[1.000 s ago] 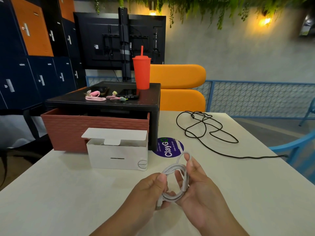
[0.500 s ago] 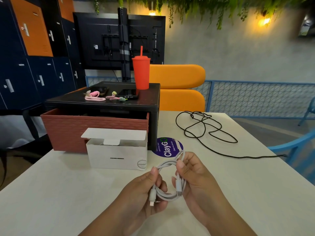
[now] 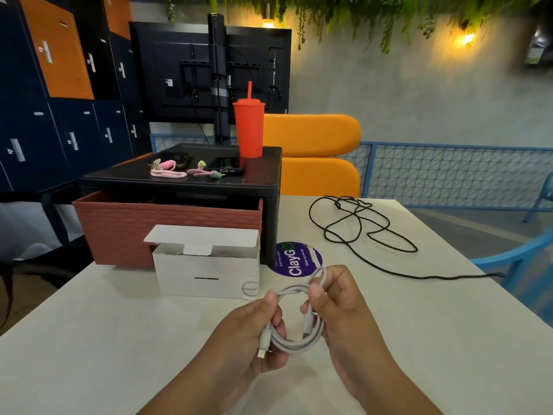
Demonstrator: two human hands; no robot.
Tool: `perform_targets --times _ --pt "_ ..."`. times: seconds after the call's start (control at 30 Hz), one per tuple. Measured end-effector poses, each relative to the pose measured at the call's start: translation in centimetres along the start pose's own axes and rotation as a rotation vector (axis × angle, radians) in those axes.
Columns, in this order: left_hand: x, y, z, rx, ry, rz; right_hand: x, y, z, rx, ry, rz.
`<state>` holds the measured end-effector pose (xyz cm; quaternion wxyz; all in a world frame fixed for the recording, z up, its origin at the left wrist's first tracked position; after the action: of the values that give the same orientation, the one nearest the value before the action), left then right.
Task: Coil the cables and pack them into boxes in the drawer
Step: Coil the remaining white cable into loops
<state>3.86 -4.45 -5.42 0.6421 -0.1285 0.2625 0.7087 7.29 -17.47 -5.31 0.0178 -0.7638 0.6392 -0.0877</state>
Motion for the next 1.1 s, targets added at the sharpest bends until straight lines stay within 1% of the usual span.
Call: perform_targets --times 0.07,0.23,0.37,0.5,0.6,0.73,0.83,0.9,1.1 --pt "0.0 0.0 0.1 -0.006 0.027 0.029 0.0 0.0 0.0 -0.007 -0.011 -0.038" --pt "0.1 -0.2 0.5 -0.061 0.140 0.092 -0.2 0.0 -0.2 -0.089 -0.237 -0.233" --pt "0.5 -0.4 0.7 -0.081 0.215 0.103 -0.5 0.0 0.2 -0.077 -0.260 -0.332" --pt "0.5 -0.5 0.8 -0.058 0.328 0.079 -0.5 -0.2 0.3 -0.013 -0.253 -0.298" --pt "0.4 -0.4 0.9 -0.070 0.427 0.048 -0.4 -0.4 0.4 -0.010 -0.247 -0.277" --pt "0.7 -0.4 1.6 -0.120 0.507 0.064 -0.2 -0.2 0.3 -0.051 -0.098 -0.315" --pt "1.0 -0.4 1.9 -0.140 0.517 0.094 -0.2 -0.2 0.1 -0.067 0.002 -0.353" --pt "0.8 -0.4 1.8 -0.147 0.492 0.075 -0.1 -0.2 0.1 -0.078 0.037 -0.348" --pt "0.4 -0.4 0.9 -0.114 0.383 0.027 0.4 -0.2 -0.2 -0.046 0.090 -0.212"
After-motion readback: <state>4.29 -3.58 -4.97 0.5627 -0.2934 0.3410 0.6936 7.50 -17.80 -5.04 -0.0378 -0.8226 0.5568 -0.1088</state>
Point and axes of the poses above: each hand's wrist, its own y-axis away from the middle knuckle, its own x-axis out of the back of the hand, z = x × y, the point moved 1 cm from there along -y, towards the middle knuckle, and after that the axes turned 14 degrees about y, right-handed, at the moved point
